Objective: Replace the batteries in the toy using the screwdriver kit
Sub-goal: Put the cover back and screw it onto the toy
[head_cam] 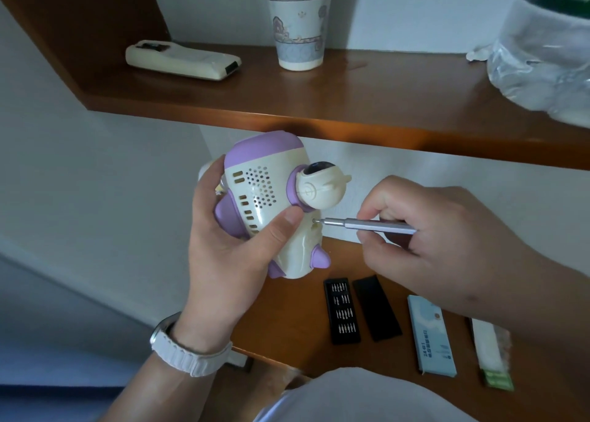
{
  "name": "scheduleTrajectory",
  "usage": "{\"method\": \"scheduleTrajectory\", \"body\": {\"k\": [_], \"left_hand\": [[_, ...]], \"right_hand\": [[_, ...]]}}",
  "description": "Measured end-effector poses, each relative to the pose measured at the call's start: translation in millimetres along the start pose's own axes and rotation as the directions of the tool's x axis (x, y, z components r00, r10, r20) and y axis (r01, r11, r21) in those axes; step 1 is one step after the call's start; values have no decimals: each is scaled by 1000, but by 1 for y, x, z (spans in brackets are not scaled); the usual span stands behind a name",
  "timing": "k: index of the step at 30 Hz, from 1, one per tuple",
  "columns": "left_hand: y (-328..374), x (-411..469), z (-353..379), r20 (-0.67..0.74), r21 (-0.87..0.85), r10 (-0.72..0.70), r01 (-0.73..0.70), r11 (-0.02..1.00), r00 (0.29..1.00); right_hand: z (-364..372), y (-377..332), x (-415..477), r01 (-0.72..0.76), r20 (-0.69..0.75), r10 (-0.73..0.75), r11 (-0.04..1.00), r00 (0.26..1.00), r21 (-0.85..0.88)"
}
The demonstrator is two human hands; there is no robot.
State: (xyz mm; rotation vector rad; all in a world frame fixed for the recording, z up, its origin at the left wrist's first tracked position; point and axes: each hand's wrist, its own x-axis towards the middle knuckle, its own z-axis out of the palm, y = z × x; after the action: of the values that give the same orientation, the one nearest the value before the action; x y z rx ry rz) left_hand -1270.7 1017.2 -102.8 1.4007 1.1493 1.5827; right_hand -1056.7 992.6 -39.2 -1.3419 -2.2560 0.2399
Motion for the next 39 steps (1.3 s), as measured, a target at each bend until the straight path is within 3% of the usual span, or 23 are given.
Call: {"method": "scheduleTrajectory", "body": {"k": [12, 39], "left_hand": [[-2, -7, -7, -20, 20, -26, 27, 999, 999], [-5, -5, -10, -39, -4, -39, 39, 999, 998]], "right_hand": [[3, 0, 2, 44, 64, -47, 998, 997, 50], [10, -2, 5, 60, 16, -61, 996, 998, 71]]}}
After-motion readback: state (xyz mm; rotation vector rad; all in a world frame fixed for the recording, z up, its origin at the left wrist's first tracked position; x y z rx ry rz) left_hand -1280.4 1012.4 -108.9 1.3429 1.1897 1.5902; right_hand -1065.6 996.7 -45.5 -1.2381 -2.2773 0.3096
